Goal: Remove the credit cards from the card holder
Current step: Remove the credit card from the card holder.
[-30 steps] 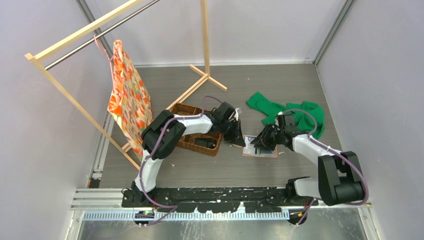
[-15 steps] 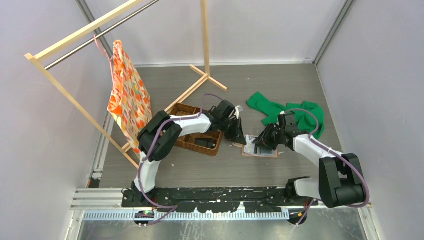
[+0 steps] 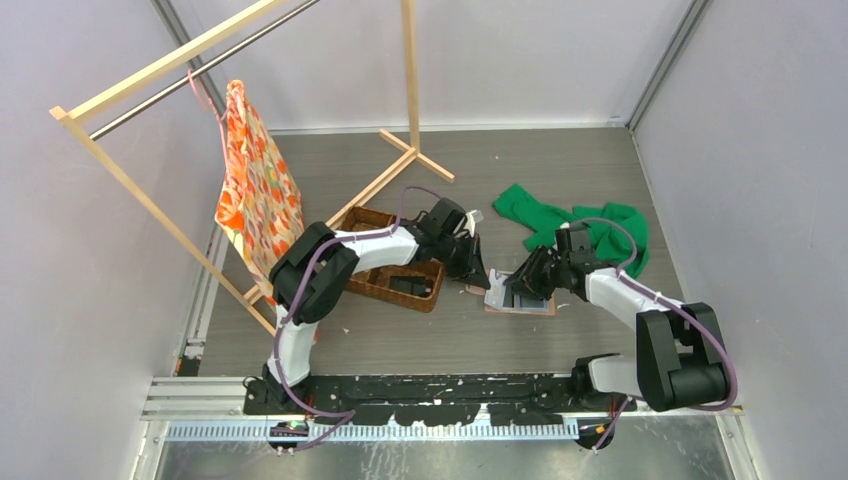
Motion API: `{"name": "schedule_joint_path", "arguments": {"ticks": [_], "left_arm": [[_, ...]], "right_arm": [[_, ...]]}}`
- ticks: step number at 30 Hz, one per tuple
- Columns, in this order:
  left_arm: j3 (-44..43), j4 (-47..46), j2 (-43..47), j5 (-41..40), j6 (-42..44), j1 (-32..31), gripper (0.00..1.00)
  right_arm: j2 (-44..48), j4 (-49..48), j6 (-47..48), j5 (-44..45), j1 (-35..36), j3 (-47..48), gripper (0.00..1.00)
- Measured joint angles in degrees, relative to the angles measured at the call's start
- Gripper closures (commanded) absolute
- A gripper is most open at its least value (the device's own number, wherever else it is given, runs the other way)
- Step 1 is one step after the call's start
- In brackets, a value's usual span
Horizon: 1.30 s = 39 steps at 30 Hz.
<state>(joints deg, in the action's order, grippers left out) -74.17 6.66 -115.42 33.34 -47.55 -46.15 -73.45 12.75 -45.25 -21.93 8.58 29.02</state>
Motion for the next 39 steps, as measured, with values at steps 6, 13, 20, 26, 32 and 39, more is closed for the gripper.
{"name": "schedule_joint_path", "arguments": {"ticks": [6,13,20,26,32,39], "left_arm": [[0.0,0.0,0.0,0.2,0.0,0.0,1.00],[0.0,0.0,0.0,0.6,0.0,0.0,0.99],[0.0,-0.1,0.0,1.0,-0.1,0.0,0.99],[0.0,-0.9,0.0,1.6,-0.3,0.0,0.85],[0.0,-1.3,-0.6,2.5,-0.5,0.0,0.76],[0.0,-2.2,-0.7,2.8,-1.3,0.0,0.74]], "right_arm": [[-0.2,-3.0,-2.3,-1.6,0.0,-0.8,0.43],[-0.7,-4.2,-3.0,-2.0,0.0,-1.0,0.66],[-2.0,-5.2,-3.2,-2.2,0.0,-1.7,0.67],[-2.4,-5.9,-3.3,-2.6,-0.1,-1.7,0.68],[-2.4,-6.3,-3.4,-2.7,-0.1,-2.0,0.68],[-2.4,-6.8,-3.4,-2.8,-0.1,-2.2,0.69]]}}
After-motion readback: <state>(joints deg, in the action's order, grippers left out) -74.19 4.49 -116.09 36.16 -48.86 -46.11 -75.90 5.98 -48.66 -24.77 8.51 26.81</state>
